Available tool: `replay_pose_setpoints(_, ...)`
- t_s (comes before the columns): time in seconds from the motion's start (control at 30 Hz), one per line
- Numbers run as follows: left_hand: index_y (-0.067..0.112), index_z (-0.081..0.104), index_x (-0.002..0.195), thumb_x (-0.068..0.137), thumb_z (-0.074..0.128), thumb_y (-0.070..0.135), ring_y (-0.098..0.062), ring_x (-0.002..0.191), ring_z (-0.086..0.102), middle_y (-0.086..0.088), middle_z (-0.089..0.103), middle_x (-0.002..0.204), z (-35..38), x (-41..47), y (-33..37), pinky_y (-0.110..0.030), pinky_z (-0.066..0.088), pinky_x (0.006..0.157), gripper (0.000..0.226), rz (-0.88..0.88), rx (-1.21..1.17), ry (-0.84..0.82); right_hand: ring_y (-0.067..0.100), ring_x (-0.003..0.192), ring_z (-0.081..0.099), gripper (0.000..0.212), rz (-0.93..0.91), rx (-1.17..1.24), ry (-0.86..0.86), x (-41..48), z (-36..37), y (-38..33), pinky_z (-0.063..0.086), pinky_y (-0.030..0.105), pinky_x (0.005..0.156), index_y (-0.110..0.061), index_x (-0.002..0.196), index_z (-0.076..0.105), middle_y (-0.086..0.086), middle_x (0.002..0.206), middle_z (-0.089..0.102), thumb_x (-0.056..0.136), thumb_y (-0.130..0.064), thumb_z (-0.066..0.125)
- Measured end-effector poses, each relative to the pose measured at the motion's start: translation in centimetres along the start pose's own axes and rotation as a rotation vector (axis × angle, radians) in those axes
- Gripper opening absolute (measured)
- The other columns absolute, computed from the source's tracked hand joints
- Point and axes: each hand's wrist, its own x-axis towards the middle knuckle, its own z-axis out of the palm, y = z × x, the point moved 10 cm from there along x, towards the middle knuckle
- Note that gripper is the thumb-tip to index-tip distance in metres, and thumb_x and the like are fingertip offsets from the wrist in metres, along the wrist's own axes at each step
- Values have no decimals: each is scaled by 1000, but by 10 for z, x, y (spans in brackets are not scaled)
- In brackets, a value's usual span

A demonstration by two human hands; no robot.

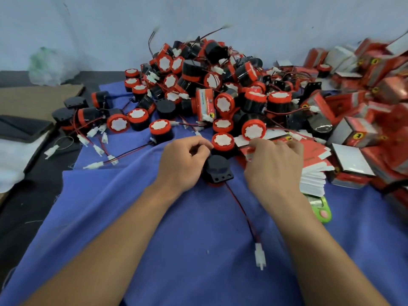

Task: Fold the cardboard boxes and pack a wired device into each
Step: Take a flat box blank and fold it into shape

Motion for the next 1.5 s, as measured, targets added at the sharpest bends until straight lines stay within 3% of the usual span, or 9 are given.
replay_pose_setpoints(0.2, 32, 77, 98, 93, 57, 24, -3, 70, 61, 24, 68, 74, -4, -5, 10, -12, 40, 59, 22, 1, -14, 68, 21, 79, 58, 17, -50, 223, 368, -12, -43, 3, 34, 39, 89, -23, 85, 81, 7, 69, 72, 82, -11, 69)
replay_pose_setpoints(0.37, 17, 74, 107, 88, 57, 34, -3, 96, 53, 12, 61, 99, -15, -15, 42, -10, 42, 85, 30, 227, 35, 171, 12, 85, 58, 13, -242, 648, 805, -43, -84, -1, 40, 27, 88, -11, 104, 80, 2, 89, 75, 97, -12, 68)
replay_pose_setpoints(0.5, 18, 55, 114, 91, 60, 28, -11, 95, 51, 12, 51, 106, -13, -29, 61, -16, 39, 84, 26, 332, -58, 236, -2, 77, 53, 17, -170, 942, 626, -42, -77, -9, 40, 6, 74, -26, 112, 71, -13, 91, 67, 101, -23, 59)
replay_pose_setpoints(0.63, 24, 51, 133, 98, 55, 36, -6, 115, 57, 13, 56, 127, -37, -19, 35, -15, 46, 89, 37, 32, -282, 327, 10, 85, 65, 17, 54, 1325, 396, -25, -52, 4, 56, 39, 77, -28, 96, 69, -12, 89, 72, 101, -22, 54)
replay_pose_setpoints(0.73, 20, 74, 102, 99, 58, 21, -8, 87, 69, 1, 74, 103, -34, -2, 11, -25, 54, 70, 16, -243, -665, 137, 28, 92, 72, 22, 245, 1479, 191, -18, -19, 12, 59, 58, 81, -28, 92, 75, 1, 91, 76, 98, -24, 54)
replay_pose_setpoints(0.87, 17, 81, 77, 104, 48, 18, -20, 77, 70, -9, 77, 90, -27, 4, 15, -33, 58, 66, 43, -386, -788, -204, 22, 85, 76, 20, 337, 1577, -45, -18, 17, 3, 62, 48, 72, -28, 92, 77, 2, 91, 79, 94, -29, 58)
replay_pose_setpoints(1.13, 14, 81, 82, 97, 56, 25, -18, 68, 75, -8, 78, 80, -34, -2, 9, -28, 60, 52, 31, -502, -772, -490, 11, 72, 73, 20, 98, 1497, -157, -14, 18, -14, 54, 23, 55, -28, 96, 79, 0, 86, 79, 101, -20, 62)
replay_pose_setpoints(1.27, 7, 75, 85, 96, 66, 27, -15, 64, 68, -5, 72, 75, -29, -6, 5, -25, 56, 57, 25, -506, -692, -561, 24, 81, 72, 14, 14, 1263, -107, -12, 16, -16, 58, 45, 69, -30, 99, 79, -1, 84, 77, 98, -23, 67)
replay_pose_setpoints(1.5, -8, 76, 97, 102, 58, 8, -29, 79, 66, -24, 74, 93, -30, 6, 11, -40, 56, 77, 24, -468, -644, -322, 16, 91, 55, 29, 24, 759, 296, -34, -30, -16, 33, 23, 77, -38, 120, 63, -8, 95, 54, 91, -34, 69)
